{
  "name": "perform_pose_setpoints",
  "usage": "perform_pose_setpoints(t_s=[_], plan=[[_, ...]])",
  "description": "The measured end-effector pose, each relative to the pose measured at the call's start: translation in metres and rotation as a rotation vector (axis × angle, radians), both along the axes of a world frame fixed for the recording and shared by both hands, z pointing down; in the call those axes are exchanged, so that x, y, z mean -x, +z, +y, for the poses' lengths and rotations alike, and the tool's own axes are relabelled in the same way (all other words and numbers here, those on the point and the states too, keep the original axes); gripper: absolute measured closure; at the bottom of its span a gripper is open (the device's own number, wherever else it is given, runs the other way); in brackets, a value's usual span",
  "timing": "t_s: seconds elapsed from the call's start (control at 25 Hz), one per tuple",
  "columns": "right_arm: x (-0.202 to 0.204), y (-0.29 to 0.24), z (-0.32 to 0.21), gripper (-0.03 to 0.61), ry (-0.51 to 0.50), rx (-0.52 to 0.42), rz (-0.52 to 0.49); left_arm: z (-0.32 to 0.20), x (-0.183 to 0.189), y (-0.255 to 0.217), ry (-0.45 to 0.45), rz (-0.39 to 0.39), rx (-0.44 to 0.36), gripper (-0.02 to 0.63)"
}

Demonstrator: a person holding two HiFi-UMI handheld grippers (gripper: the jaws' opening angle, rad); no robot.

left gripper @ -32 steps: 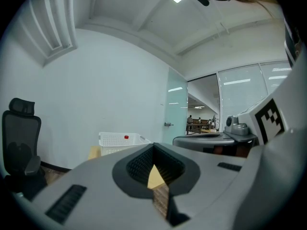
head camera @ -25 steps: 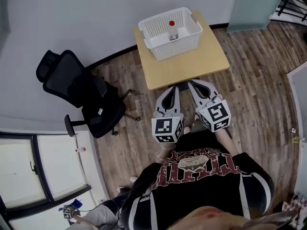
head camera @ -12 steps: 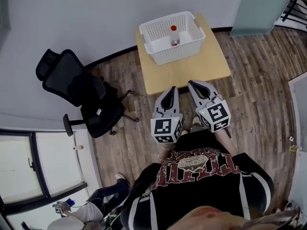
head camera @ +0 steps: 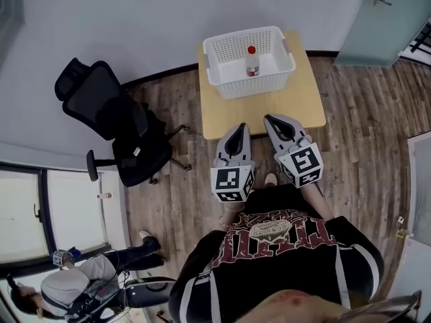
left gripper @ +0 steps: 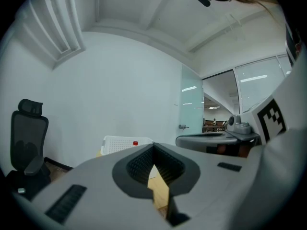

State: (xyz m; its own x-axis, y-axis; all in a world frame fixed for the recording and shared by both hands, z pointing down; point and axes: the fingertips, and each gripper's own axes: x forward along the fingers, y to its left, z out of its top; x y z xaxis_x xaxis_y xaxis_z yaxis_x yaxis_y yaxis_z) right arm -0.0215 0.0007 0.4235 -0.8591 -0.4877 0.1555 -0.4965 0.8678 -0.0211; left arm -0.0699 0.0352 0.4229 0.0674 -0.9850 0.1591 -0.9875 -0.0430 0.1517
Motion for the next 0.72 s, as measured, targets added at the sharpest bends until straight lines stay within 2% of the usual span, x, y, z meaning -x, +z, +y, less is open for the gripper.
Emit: perform_pose_setpoints(t_s=[0.32, 0.72], plan=[[-0.004, 0.008, -0.018, 0.561, -0.047, 0.008, 0.001, -0.013, -0.008, 0.01, -0.039, -0.009, 0.026, 0.586], [-0.011, 0.01, -0.032, 0.561, -0.026, 0.021, -0.005, -0.033, -0.019, 0.01, -0.003, -0.015, 0.029, 0.586]])
